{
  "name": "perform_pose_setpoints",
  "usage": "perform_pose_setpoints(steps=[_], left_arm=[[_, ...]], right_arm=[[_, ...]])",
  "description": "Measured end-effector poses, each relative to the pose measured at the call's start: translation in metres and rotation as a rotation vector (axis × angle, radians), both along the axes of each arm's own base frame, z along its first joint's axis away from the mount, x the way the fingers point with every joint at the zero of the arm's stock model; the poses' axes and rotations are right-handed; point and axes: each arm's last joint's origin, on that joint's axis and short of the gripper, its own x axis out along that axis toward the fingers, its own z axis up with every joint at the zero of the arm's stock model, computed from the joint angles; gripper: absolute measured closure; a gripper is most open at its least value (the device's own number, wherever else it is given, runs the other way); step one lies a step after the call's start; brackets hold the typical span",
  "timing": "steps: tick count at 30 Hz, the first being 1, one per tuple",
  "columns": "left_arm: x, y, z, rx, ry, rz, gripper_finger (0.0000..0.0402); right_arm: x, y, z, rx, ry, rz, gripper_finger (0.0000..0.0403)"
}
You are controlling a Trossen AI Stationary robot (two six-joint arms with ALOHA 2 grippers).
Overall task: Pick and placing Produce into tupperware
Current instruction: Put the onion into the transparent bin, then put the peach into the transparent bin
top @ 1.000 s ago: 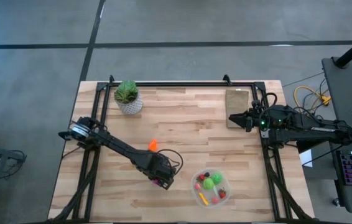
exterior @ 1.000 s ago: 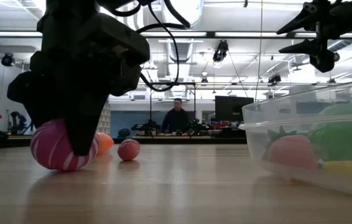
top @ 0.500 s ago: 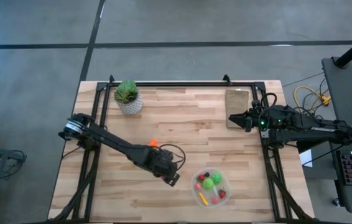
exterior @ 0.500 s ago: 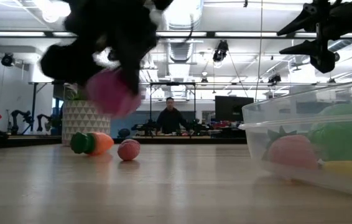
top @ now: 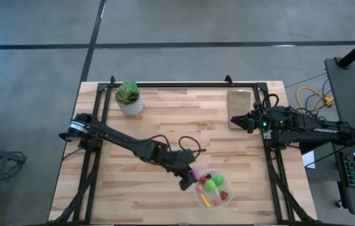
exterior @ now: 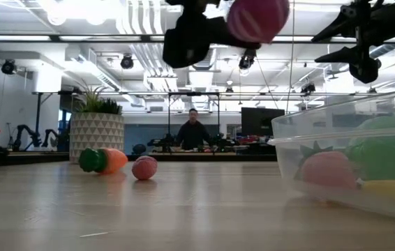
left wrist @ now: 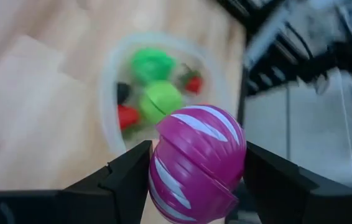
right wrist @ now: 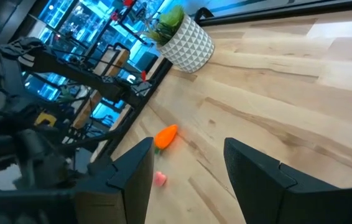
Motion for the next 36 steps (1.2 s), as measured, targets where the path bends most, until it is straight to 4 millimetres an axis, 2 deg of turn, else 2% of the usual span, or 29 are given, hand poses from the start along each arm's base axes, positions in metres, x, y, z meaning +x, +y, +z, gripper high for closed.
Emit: perform_pose_setpoints(steps=[3,9,17,23,29,36], left_arm=[[0.010,-0.006,-0.009,-0.003,-0.052,-0.097,0.0181],[0.025,-0.014,-0.034,0.018,-0.023,-0.147,0.0181],[0.055,-0.025,-0.036,0.024,-0.113,-0.198,0.0181],[0.065,-0.031,-0.062,-0.006,-0.006,-0.209,0.0181],[0.065,-0.033,-0.067,-0.083,0.052,-0.208,0.0171],[0.066,-0.034,-0.056,-0.088,0.016,-0.203,0.0121]], right_arm=[[0.000,0.000,0.000,0.007,-0.002,0.010,0.0216],[0.003,0.000,-0.001,0.021,0.008,0.011,0.0216],[0.010,0.000,-0.004,0.029,0.038,0.030,0.0216],[0.011,0.000,-0.004,0.026,0.036,0.035,0.0216],[0.010,0.000,-0.003,0.018,0.030,0.037,0.0216],[0.010,0.000,-0.004,0.018,0.038,0.037,0.0216]])
